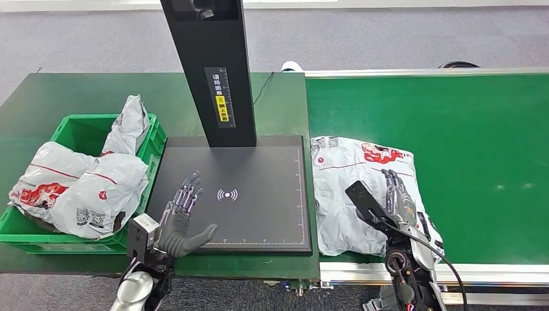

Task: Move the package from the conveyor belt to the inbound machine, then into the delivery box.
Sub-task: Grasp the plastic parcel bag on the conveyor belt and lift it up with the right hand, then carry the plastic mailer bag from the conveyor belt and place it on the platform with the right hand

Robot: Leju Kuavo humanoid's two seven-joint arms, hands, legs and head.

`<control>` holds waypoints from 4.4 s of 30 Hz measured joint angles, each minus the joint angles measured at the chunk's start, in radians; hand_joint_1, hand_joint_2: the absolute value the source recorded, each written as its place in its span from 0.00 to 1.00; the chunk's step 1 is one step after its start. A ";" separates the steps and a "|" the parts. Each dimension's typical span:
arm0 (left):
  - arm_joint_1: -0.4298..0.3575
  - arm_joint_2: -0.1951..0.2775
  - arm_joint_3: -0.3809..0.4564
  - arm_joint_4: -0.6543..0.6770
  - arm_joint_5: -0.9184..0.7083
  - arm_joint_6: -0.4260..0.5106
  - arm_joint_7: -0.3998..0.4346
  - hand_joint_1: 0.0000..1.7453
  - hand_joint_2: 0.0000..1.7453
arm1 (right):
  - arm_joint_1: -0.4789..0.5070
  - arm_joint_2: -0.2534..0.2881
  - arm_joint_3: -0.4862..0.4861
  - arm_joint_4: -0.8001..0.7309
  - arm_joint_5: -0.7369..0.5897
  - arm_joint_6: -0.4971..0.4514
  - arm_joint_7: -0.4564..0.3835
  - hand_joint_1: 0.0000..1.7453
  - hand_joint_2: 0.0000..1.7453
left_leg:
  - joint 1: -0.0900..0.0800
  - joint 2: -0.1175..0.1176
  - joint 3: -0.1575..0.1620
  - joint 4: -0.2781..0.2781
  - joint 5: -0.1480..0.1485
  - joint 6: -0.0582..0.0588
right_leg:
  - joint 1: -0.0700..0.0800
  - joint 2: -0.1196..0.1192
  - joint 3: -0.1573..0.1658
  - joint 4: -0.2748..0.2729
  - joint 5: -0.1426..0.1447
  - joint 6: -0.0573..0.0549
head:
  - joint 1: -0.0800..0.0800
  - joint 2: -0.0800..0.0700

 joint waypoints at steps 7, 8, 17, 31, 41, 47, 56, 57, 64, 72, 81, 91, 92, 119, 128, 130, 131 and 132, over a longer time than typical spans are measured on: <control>0.000 -0.001 0.000 0.000 0.000 0.000 0.000 0.00 1.00 | 0.000 0.000 -0.002 0.000 0.000 0.000 0.000 0.00 1.00 | 0.000 0.000 0.000 0.000 0.000 0.000 | 0.000 0.000 0.000 0.000 0.000 0.000 | 0.000 0.000; 0.000 -0.002 0.000 0.000 0.000 0.000 0.000 0.00 1.00 | 0.000 0.000 -0.002 0.000 0.000 0.000 0.000 0.00 1.00 | 0.000 0.000 0.000 0.000 0.000 0.000 | 0.000 0.000 0.000 0.000 0.000 0.000 | 0.000 0.000; 0.000 -0.002 0.000 0.000 0.000 0.000 0.000 0.00 1.00 | 0.000 0.000 -0.003 0.000 0.000 0.000 0.000 0.25 1.00 | 0.000 0.000 0.000 0.000 0.000 0.000 | 0.000 0.000 0.000 0.000 0.000 0.000 | 0.000 0.000; -0.011 -0.004 -0.001 0.001 0.001 0.006 0.032 0.00 1.00 | -0.042 -0.009 0.042 0.147 0.062 0.273 0.073 1.00 1.00 | 0.000 0.000 0.001 0.000 0.000 0.000 | 0.000 0.000 0.001 0.000 0.000 0.000 | 0.000 0.000; -0.011 -0.004 -0.001 0.001 0.003 0.015 0.032 0.00 1.00 | -0.065 -0.010 0.059 0.190 0.061 0.265 0.051 1.00 1.00 | 0.000 0.000 0.001 0.000 0.000 0.000 | 0.000 0.000 0.001 0.000 0.000 0.000 | 0.000 0.000; -0.003 -0.004 -0.001 0.001 0.009 0.018 0.032 0.00 1.00 | -0.066 -0.010 0.067 0.196 0.050 0.230 0.007 1.00 1.00 | 0.000 0.000 0.001 0.000 0.000 0.000 | 0.000 0.000 0.001 0.000 0.000 0.000 | 0.000 0.000; 0.036 -0.003 0.004 -0.030 0.012 0.019 0.028 0.00 1.00 | -0.041 0.004 0.058 0.098 -0.084 0.076 -0.146 1.00 1.00 | 0.000 0.000 0.000 0.000 0.000 0.000 | 0.000 0.000 0.000 0.000 0.000 0.000 | 0.000 0.000; 0.040 -0.002 0.005 -0.034 0.013 0.019 0.026 0.00 1.00 | -0.037 0.006 0.053 0.077 -0.110 0.060 -0.168 1.00 1.00 | 0.000 0.000 0.000 0.000 0.000 0.000 | 0.000 0.000 0.000 0.000 0.000 0.000 | 0.000 0.000; 0.046 -0.002 0.008 -0.043 0.018 0.018 0.005 0.00 1.00 | 0.002 0.023 0.013 -0.074 -0.262 -0.068 -0.340 1.00 1.00 | 0.000 0.000 0.000 0.000 0.000 0.000 | 0.000 0.000 0.000 0.000 0.000 0.000 | 0.000 0.000; 0.045 -0.002 0.008 -0.043 0.018 0.017 -0.002 0.00 1.00 | 0.038 0.032 -0.012 -0.175 -0.291 -0.094 -0.378 1.00 1.00 | 0.000 0.000 0.000 0.000 0.000 0.000 | 0.000 0.000 0.000 0.000 0.000 0.000 | 0.000 0.000; 0.040 -0.002 0.008 -0.042 0.022 0.011 -0.014 0.00 1.00 | 0.068 0.043 -0.020 -0.246 -0.359 -0.150 -0.519 1.00 1.00 | 0.000 0.000 0.000 0.000 0.000 0.000 | 0.000 0.000 0.000 0.000 0.000 0.000 | 0.000 0.000; -0.008 0.001 0.007 -0.038 0.003 0.085 -0.078 0.00 1.00 | 0.062 0.059 0.112 -0.282 -0.348 0.044 -0.554 1.00 1.00 | 0.000 0.000 0.000 0.000 0.000 0.000 | 0.000 0.000 0.001 0.000 0.000 0.000 | 0.000 0.000; -0.013 0.001 0.006 -0.038 0.008 0.089 -0.080 0.00 1.00 | 0.048 0.058 0.137 -0.268 -0.346 0.073 -0.549 1.00 1.00 | 0.000 0.001 0.001 0.000 0.000 0.000 | 0.000 0.000 0.001 0.000 0.000 0.000 | 0.000 0.000; -0.098 0.010 -0.013 0.008 0.073 0.128 -0.072 0.00 1.00 | -0.439 0.106 0.800 0.372 -0.126 0.448 -0.373 1.00 1.00 | 0.000 0.001 0.002 0.000 0.001 0.000 | 0.000 0.001 0.001 0.000 0.000 0.000 | 0.000 0.000; -0.103 0.009 -0.017 0.020 0.075 0.133 -0.068 0.00 1.00 | -0.483 0.124 0.870 0.434 -0.143 0.448 -0.419 1.00 1.00 | 0.000 0.001 0.003 0.000 0.001 0.000 | 0.001 0.001 0.002 0.000 0.000 0.000 | 0.000 0.000; -0.101 0.009 -0.019 0.020 0.078 0.136 -0.066 0.00 1.00 | -0.481 0.125 0.883 0.434 -0.167 0.423 -0.463 1.00 1.00 | 0.000 0.001 0.003 0.000 0.001 0.000 | 0.001 0.001 0.002 0.000 0.000 0.000 | 0.000 0.000; -0.098 0.010 -0.021 0.019 0.080 0.137 -0.066 0.00 1.00 | -0.478 0.125 0.888 0.431 -0.180 0.406 -0.479 0.96 1.00 | 0.000 0.001 0.003 0.000 0.001 0.000 | 0.001 0.001 0.002 0.000 0.000 0.000 | 0.000 0.000; -0.095 0.010 -0.022 0.019 0.082 0.138 -0.066 0.00 1.00 | -0.475 0.124 0.892 0.427 -0.191 0.389 -0.489 0.83 1.00 | 0.000 0.001 0.003 0.000 0.001 0.000 | 0.001 0.001 0.002 0.000 0.000 0.000 | 0.000 0.000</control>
